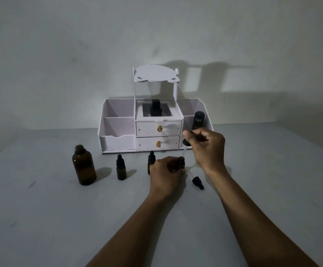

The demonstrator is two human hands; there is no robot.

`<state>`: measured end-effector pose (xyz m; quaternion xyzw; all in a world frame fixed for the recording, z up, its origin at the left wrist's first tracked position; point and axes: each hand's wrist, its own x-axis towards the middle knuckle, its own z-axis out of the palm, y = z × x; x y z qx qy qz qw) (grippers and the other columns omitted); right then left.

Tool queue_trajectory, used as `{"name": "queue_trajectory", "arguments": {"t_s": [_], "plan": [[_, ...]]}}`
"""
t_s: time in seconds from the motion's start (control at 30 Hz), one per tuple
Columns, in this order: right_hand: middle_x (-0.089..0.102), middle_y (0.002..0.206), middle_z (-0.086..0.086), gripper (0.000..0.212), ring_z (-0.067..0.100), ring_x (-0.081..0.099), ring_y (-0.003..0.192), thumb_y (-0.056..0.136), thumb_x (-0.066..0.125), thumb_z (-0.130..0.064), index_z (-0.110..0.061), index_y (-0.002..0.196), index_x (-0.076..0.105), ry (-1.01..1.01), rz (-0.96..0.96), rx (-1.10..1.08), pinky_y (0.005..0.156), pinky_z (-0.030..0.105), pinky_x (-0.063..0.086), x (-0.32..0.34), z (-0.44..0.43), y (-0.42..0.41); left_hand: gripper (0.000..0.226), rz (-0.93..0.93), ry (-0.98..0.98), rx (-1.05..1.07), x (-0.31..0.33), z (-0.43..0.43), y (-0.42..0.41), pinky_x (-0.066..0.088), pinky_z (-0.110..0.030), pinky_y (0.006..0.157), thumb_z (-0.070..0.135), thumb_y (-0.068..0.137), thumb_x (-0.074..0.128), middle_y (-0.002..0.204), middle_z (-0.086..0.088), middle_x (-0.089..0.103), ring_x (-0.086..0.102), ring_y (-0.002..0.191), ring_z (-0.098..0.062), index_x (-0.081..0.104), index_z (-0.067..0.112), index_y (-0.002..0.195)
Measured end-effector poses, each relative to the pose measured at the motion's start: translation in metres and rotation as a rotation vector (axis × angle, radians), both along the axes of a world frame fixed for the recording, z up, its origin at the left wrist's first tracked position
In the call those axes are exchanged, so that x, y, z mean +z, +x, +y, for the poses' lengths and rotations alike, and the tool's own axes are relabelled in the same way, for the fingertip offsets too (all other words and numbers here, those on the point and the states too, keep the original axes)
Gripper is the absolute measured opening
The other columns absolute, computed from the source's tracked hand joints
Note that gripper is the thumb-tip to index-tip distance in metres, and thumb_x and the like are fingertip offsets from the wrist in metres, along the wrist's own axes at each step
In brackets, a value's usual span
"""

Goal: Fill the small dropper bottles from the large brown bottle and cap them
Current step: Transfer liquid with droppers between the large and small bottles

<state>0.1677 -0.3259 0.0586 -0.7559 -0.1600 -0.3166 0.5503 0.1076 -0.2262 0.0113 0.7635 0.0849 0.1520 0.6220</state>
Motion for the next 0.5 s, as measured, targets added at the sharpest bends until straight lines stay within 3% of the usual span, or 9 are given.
{"name": "queue_trajectory", "arguments": {"t_s": [0.3, 0.4, 0.43, 0.5], "plan": [[0.076, 0.084, -0.001, 0.019, 0.005, 0.072, 0.078, 0.085, 0.076, -0.026, -0.011, 0.095, 0.078, 0.072, -0.065, 0.012, 0.073, 0.015, 0.056, 0.005, -0.007, -0.003, 0.041, -0.029, 0.148, 0.031, -0.001, 0.0, 0.0, 0.043, 0.0, 0.063, 0.014, 0.087, 0.073, 0.121, 0.0, 0.069, 0.064, 0.093, -0.003, 0.064, 0.015, 0.127], [0.075, 0.082, -0.001, 0.018, 0.01, 0.071, 0.078, 0.085, 0.075, -0.027, -0.011, 0.093, 0.077, 0.139, -0.11, 0.004, 0.074, 0.023, 0.058, 0.014, -0.01, -0.008, 0.054, -0.012, 0.149, 0.003, 0.0, -0.001, -0.004, 0.045, -0.018, 0.092, 0.023, 0.086, 0.074, 0.133, -0.003, 0.062, 0.059, 0.118, -0.013, 0.055, 0.016, 0.136], [0.074, 0.081, -0.002, 0.014, 0.01, 0.071, 0.077, 0.086, 0.075, -0.026, -0.013, 0.092, 0.076, 0.172, -0.123, 0.002, 0.074, 0.025, 0.058, 0.018, -0.01, -0.011, 0.057, -0.009, 0.153, -0.001, 0.001, 0.001, -0.006, 0.045, -0.024, 0.096, 0.025, 0.086, 0.074, 0.135, -0.002, 0.06, 0.057, 0.12, -0.014, 0.054, 0.017, 0.138], [0.072, 0.08, -0.006, 0.009, 0.009, 0.07, 0.076, 0.086, 0.075, -0.024, -0.018, 0.092, 0.074, 0.235, -0.146, -0.002, 0.074, 0.026, 0.058, 0.027, -0.007, -0.017, 0.055, -0.043, 0.179, 0.012, 0.005, 0.008, -0.015, 0.049, -0.021, 0.093, 0.028, 0.085, 0.075, 0.132, 0.001, 0.062, 0.059, 0.114, -0.009, 0.055, 0.02, 0.136]]}}
